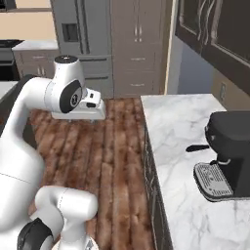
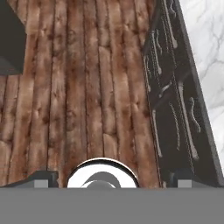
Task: Navigate to the stand mixer.
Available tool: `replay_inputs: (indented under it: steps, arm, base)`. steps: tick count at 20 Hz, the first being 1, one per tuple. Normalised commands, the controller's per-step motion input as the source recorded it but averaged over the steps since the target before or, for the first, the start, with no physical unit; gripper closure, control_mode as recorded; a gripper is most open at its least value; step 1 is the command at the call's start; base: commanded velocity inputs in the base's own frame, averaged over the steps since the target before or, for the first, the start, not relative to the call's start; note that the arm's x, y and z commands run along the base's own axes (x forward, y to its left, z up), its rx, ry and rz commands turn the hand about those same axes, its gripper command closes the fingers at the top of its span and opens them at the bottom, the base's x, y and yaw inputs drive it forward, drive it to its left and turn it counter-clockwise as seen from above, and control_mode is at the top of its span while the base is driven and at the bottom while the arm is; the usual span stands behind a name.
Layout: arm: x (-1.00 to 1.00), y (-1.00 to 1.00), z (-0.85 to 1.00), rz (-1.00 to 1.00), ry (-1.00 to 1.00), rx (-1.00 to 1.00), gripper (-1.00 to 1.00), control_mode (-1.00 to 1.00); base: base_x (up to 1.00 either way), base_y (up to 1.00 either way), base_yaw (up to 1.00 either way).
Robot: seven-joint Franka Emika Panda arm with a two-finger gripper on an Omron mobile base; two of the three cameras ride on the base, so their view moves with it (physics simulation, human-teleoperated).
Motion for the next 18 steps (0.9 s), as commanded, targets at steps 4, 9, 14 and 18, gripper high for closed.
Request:
replay_inputs:
  steps: [4, 9, 14, 18]
  arm:
    - [0.0, 0.0, 0.0, 0.0, 0.0, 0.0, -1.0, 1.0]
    - [0.0, 0.0, 0.0, 0.0, 0.0, 0.0, -1.0, 1.0]
    - [0.0, 0.0, 0.0, 0.0, 0.0, 0.0, -1.0, 1.0]
    - [0.0, 0.0, 0.0, 0.0, 0.0, 0.0, -1.0, 1.0]
  base:
    - [0.0, 0.0, 1.0]
    - [0.0, 0.0, 1.0]
    - [0.52, -0.01, 0.61]
    - [1.0, 0.0, 0.06]
